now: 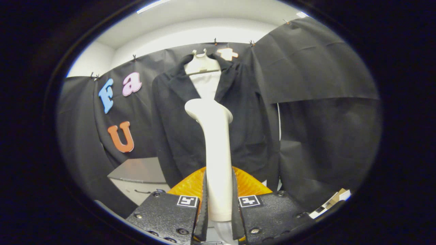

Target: Iron the clothes twice with a garment steamer, once on the left side and once on the right side.

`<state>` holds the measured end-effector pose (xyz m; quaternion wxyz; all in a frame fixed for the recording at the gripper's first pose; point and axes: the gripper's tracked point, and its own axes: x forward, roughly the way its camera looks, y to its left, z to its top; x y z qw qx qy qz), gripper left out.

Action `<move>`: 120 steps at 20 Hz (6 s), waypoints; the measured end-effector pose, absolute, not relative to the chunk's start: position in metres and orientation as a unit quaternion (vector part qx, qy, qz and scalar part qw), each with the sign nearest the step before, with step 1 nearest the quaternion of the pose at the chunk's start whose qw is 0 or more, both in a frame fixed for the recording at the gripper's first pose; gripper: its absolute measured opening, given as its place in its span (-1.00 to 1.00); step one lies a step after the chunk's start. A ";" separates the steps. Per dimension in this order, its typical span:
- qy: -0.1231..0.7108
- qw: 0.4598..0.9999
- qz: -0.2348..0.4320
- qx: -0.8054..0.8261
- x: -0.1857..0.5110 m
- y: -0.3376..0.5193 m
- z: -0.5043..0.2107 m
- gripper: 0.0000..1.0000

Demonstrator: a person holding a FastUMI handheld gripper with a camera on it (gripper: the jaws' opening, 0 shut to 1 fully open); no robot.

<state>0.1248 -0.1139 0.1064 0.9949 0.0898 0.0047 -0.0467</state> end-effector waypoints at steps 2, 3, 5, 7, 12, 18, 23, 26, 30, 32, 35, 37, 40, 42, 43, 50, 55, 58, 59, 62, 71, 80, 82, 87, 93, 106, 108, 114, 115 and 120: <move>-0.019 0.993 -0.060 0.097 0.131 -0.133 0.134 -0.39; -0.030 0.992 -0.066 0.100 0.133 -0.143 0.147 -0.39; -0.051 0.990 -0.078 0.105 0.140 -0.159 0.172 -0.39; -0.070 0.988 -0.088 0.105 0.150 -0.176 0.195 -0.39; -0.100 0.984 -0.107 0.101 0.178 -0.202 0.243 -0.39; -0.104 0.986 -0.111 0.067 0.218 -0.203 0.266 -0.39; -0.079 0.989 -0.112 0.056 0.242 -0.201 0.249 -0.39; -0.062 0.990 -0.112 0.065 0.250 -0.203 0.235 -0.39; -0.050 0.989 -0.118 0.071 0.251 -0.208 0.220 -0.39; -0.045 0.989 -0.121 0.069 0.250 -0.210 0.213 -0.39; -0.036 0.989 -0.126 0.064 0.246 -0.211 0.196 -0.39; -0.027 0.990 -0.128 0.059 0.244 -0.209 0.184 -0.39; -0.017 0.990 -0.129 0.056 0.240 -0.204 0.168 -0.39; -0.009 0.990 -0.128 0.052 0.238 -0.200 0.158 -0.39; -0.006 0.990 -0.128 0.051 0.236 -0.199 0.153 -0.39; 0.019 0.990 -0.132 0.046 0.232 -0.195 0.116 -0.39; 0.037 0.989 -0.135 0.047 0.228 -0.194 0.095 -0.39; 0.048 0.988 -0.139 0.045 0.228 -0.196 0.080 -0.39; 0.052 0.988 -0.140 0.045 0.228 -0.195 0.075 -0.39; 0.065 0.986 -0.145 0.049 0.226 -0.198 0.060 -0.39; 0.099 0.981 -0.157 0.054 0.231 -0.199 0.014 -0.39; 0.126 0.978 -0.159 0.050 0.225 -0.189 -0.022 -0.39; 0.131 0.977 -0.160 0.053 0.224 -0.187 -0.028 -0.39; 0.145 0.974 -0.164 0.053 0.219 -0.188 -0.048 -0.39; 0.169 0.970 -0.164 0.052 0.216 -0.182 -0.077 -0.39; 0.213 0.963 -0.156 0.059 0.204 -0.169 -0.130 -0.39; 0.216 0.962 -0.155 0.062 0.203 -0.169 -0.133 -0.39; 0.216 0.962 -0.156 0.063 0.201 -0.168 -0.132 -0.39; 0.216 0.962 -0.155 0.062 0.200 -0.168 -0.132 -0.39; 0.212 0.963 -0.156 0.062 0.199 -0.168 -0.132 -0.39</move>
